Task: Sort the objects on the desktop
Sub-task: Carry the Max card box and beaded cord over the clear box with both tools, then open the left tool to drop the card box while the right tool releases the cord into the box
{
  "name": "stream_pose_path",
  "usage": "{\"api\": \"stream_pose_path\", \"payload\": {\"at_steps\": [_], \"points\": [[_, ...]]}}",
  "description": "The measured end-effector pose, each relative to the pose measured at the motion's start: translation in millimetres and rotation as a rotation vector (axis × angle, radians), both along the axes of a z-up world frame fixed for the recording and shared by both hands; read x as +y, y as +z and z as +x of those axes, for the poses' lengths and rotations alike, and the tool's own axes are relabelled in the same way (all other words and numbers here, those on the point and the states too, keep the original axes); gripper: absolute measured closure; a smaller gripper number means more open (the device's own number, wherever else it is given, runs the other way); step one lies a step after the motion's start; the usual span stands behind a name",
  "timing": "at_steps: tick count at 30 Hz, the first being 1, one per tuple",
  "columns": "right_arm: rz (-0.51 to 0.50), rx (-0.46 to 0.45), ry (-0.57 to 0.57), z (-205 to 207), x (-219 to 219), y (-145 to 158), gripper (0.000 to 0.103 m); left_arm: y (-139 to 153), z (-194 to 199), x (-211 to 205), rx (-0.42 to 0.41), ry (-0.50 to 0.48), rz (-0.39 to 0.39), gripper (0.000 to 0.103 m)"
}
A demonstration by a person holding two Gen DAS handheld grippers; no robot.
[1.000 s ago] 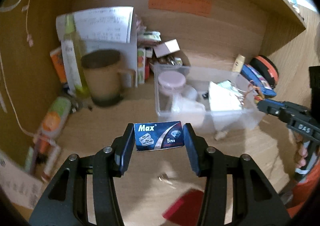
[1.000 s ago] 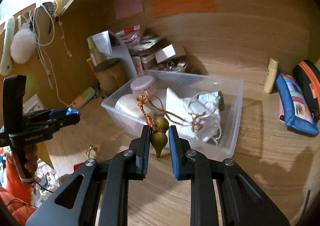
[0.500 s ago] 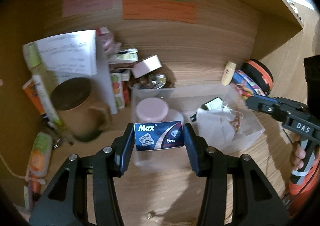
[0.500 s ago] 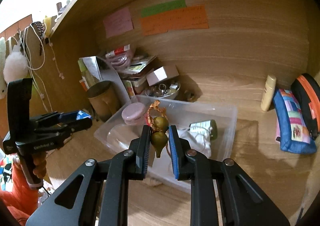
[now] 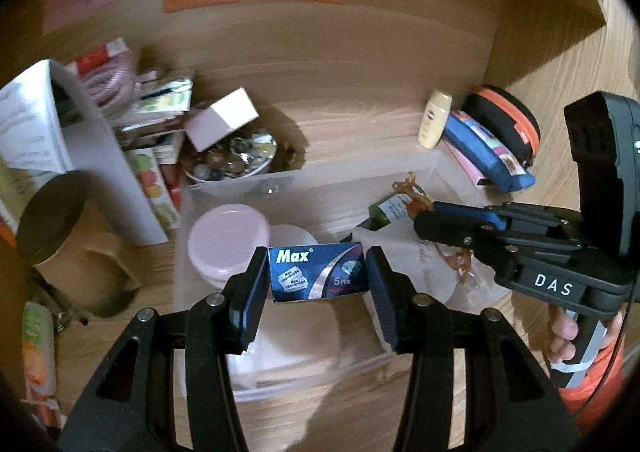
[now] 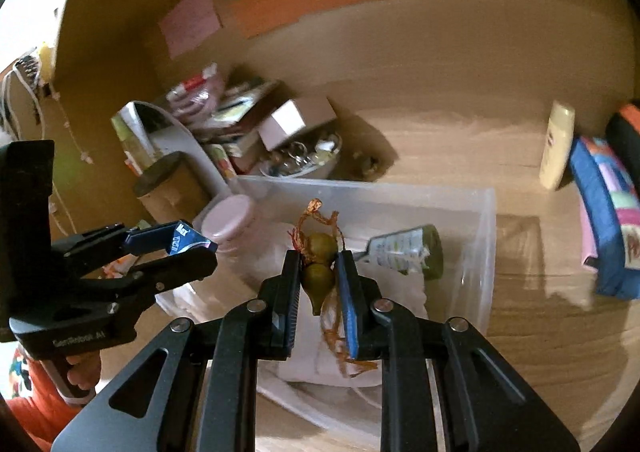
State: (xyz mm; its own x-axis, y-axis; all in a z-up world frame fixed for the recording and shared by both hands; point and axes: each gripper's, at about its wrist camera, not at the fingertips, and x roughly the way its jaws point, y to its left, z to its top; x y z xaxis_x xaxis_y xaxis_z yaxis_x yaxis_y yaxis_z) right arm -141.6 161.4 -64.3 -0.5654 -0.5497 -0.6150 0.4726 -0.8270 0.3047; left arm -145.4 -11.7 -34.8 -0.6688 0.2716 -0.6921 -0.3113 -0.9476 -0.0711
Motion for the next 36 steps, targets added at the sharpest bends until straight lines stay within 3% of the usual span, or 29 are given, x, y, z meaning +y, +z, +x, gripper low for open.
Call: {"api": "stream_pose_path", "payload": {"at_steps": [23,29,31,36], "points": [[0.062,-0.003,-0.041,-5.4,-0.2,-9.6,0.085,-26.0,-21.9,20.8,-0.059,-0.033,-0.038,0.055],[0.057,0.006,-0.019,-0.7,-2.2,-6.4,0.070,-26.0,-21.9,21.6,-0.056,-0.027,-0.050,0.055],[0.063,0.025,-0.043,1.3,-0.7,-4.6,0.049,-25.7,-22.0,22.0,-0.056,-0.026,-0.053,0.055],[0.045,0.058,-0.085,3.1,7.7,0.9,0.045,-23.1,-19.0,21.7,-0.042,-0.021,-0.065,0.053]]}}
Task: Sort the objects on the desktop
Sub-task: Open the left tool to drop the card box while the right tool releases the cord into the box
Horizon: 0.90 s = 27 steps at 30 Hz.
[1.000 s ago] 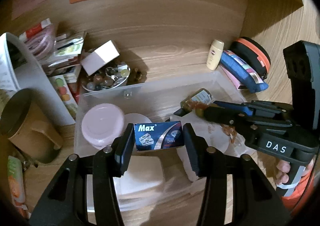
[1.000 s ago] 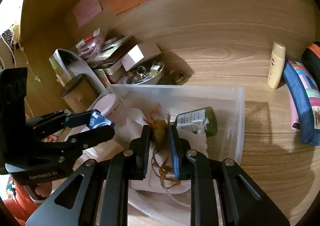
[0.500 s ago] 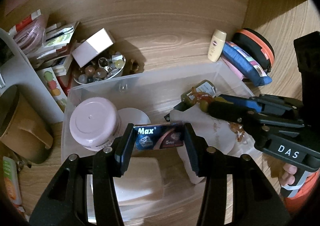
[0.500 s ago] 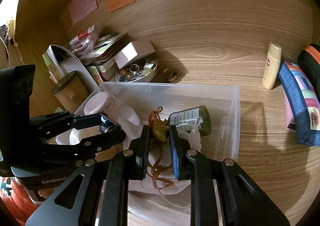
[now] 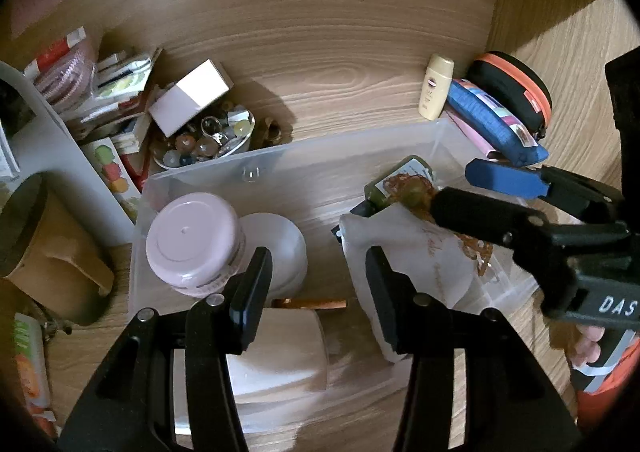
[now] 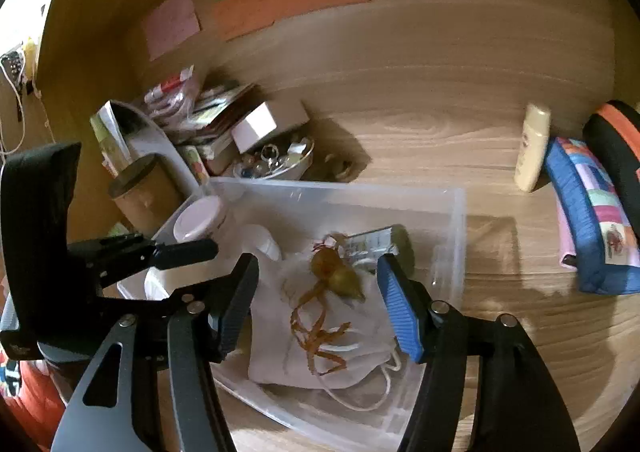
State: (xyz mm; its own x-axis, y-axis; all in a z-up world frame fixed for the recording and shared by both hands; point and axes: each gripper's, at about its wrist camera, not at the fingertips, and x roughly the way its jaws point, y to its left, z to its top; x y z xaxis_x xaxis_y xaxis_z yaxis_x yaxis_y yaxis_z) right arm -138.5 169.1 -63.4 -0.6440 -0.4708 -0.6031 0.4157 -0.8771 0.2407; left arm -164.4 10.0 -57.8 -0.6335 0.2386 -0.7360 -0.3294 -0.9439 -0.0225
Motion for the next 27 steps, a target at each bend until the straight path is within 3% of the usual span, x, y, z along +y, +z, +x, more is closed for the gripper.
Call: {"api": "stream_pose_path", "payload": {"at_steps": [3,8,10,14,18,21,27], "points": [[-0.015,-0.008,-0.007,-1.3,2.6,0.6,0.037,3.6,6.3,0.6,0.030,0.006,-0.020,0.046],[-0.045,-0.002,-0.028,0.8,7.5,2.7,0.025,12.5,17.2,1.9,0.076,0.008,-0.041,0.043],[-0.056,0.000,-0.032,1.9,9.5,3.4,0.021,16.5,22.3,1.8,0.100,0.018,-0.055,0.036],[-0.090,-0.014,-0.019,2.6,12.2,3.7,0.020,24.2,32.6,-0.3,0.139,0.040,-0.075,0.028],[-0.107,-0.049,-0.003,1.5,11.1,1.0,0.016,29.4,38.8,-5.6,0.151,0.091,-0.094,0.010],[-0.111,-0.062,0.004,2.2,10.0,0.1,0.016,33.6,44.6,-11.9,0.159,0.123,-0.099,0.009],[-0.107,0.002,0.009,14.9,9.4,14.3,0.015,39.6,57.0,-28.7,0.157,0.178,-0.088,0.005]]}}
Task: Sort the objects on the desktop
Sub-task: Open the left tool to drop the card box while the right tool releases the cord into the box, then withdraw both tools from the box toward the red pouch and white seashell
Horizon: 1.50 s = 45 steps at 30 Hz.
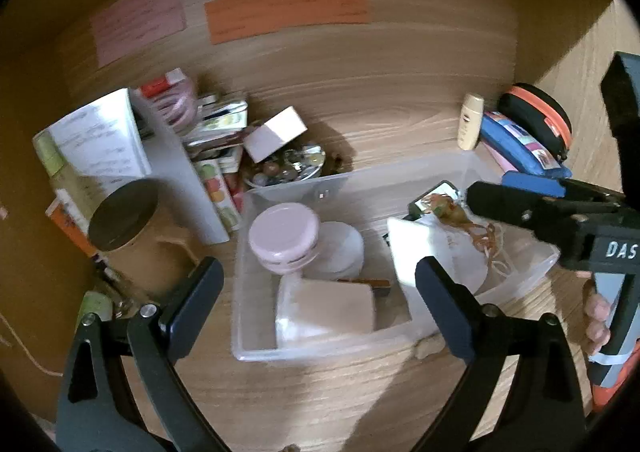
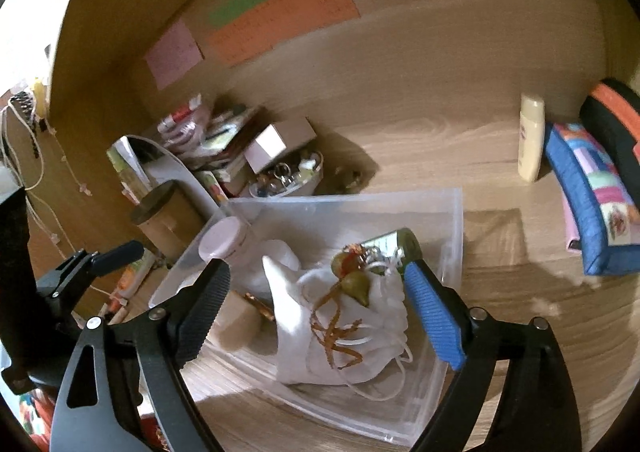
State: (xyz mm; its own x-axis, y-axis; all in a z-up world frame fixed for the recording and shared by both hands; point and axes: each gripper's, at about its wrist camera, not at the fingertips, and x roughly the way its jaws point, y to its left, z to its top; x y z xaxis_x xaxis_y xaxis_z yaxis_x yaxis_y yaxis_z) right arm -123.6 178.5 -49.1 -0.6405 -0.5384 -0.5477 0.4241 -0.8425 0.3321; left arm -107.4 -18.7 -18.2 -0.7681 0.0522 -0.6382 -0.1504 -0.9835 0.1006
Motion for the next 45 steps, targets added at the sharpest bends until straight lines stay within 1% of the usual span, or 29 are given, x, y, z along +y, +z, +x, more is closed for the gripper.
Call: {"api": "stream_pose_path", "payload": {"at_steps": [5,10,15,18,21,24,27,31,33,36,38,40,45], "points": [[0.000,0.040,0.011,13.4,-1.6,13.1,0.015,2.0,11.9,-12.1,0.006,0.037,0.029,0.005],[0.043,0.091,-0.006,33.0,-1.9,23.6,0.015,0.1,25.2,-21.9,0.004,0.049,0.059,0.004],[0.058,0.091,-0.028,46.1,0.6,25.2,0.013,0.0,45.2,-29.0,0.017,0.041,0.089,0.004],[0.071,0.080,-0.044,52.8,1.4,22.9,0.012,-1.2,59.8,-33.3,0.035,0.034,0.090,0.003],[0.096,0.065,-0.051,59.6,0.7,19.9,0.012,-5.7,73.5,-39.7,0.033,0.027,0.110,0.002],[0.134,0.064,-0.061,68.7,-2.6,17.9,0.012,-14.5,86.4,-44.5,0.014,0.013,0.131,0.002],[0.172,0.066,-0.065,79.3,-6.9,15.2,0.012,-24.7,98.2,-45.5,0.000,0.001,0.128,0.002],[0.207,0.054,-0.058,91.1,-12.8,7.6,0.012,-39.4,110.0,-43.2,-0.040,-0.025,0.137,0.002],[0.231,0.041,-0.059,95.8,-16.6,1.7,0.012,-46.8,114.5,-41.8,-0.060,-0.035,0.151,0.002],[0.262,0.019,-0.058,99.2,-21.8,-7.4,0.012,-57.9,120.0,-40.4,-0.105,-0.072,0.203,0.002],[0.270,-0.001,-0.057,99.2,-23.8,-13.2,0.012,-65.1,122.9,-38.4,-0.129,-0.100,0.222,0.002],[0.270,-0.019,-0.050,99.2,-26.0,-17.7,0.012,-70.5,124.8,-35.9,-0.136,-0.108,0.217,0.002],[0.291,-0.050,-0.040,99.5,-34.7,-28.8,0.012,-85.3,123.0,-27.9,-0.193,-0.157,0.236,0.002]]}}
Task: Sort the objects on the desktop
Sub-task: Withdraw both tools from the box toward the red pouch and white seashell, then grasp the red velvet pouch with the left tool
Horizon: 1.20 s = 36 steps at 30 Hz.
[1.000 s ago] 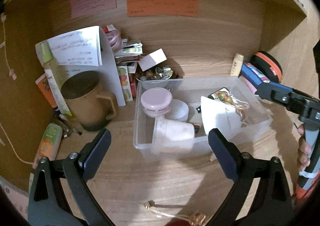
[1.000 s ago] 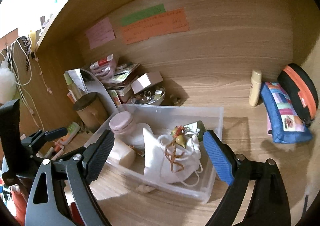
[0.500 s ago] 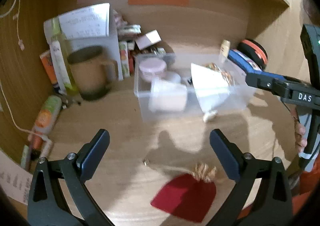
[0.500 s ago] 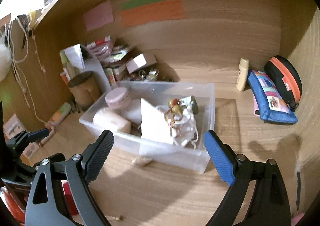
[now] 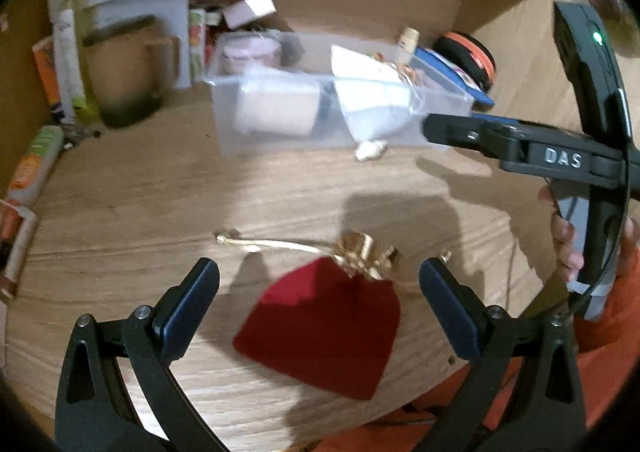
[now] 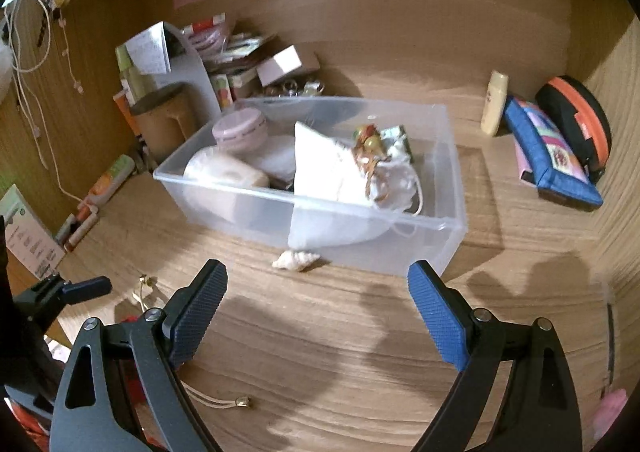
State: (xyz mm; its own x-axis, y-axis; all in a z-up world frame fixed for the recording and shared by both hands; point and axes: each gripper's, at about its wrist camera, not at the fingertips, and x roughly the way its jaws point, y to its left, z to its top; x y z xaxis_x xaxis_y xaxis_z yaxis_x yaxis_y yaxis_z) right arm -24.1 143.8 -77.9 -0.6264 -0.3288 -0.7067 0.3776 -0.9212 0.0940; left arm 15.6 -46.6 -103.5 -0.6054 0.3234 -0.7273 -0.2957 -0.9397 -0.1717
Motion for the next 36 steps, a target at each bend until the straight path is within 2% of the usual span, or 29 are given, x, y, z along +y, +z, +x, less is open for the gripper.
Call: {"api": "stream_pose_path", "payload": {"at_steps": [8,12,15,19,24,27,34,36], "points": [[0.043,-0.049,0.025,-3.3,-16.4,-15.8,0.012,-11.2,0.1,21.1,-0.001,-0.060,-0.065,0.002],[0.047,-0.050,0.029,-2.9,-18.8,-16.8,0.012,-13.8,1.0,22.3,0.011,-0.059,-0.091,0.022],[0.050,-0.048,0.030,-2.9,-20.2,-17.9,0.012,-12.7,1.7,18.8,0.020,-0.054,-0.082,0.032],[0.047,-0.065,0.035,-6.9,-24.5,-22.8,0.012,-12.4,4.5,14.8,0.033,-0.041,-0.072,0.037],[0.062,-0.061,0.041,-11.4,-36.0,-29.9,0.014,-9.6,9.3,9.9,0.048,-0.043,-0.059,0.054],[0.099,-0.051,0.052,-12.9,-45.2,-32.6,0.015,-5.8,10.7,5.5,0.062,-0.036,-0.048,0.062],[0.078,-0.114,0.059,-24.6,-52.6,-41.6,0.038,1.4,9.2,-14.0,0.088,0.023,-0.008,0.069],[0.067,-0.137,0.048,-28.5,-52.1,-44.7,0.041,7.2,9.0,-24.6,0.103,0.052,0.022,0.071]]}}
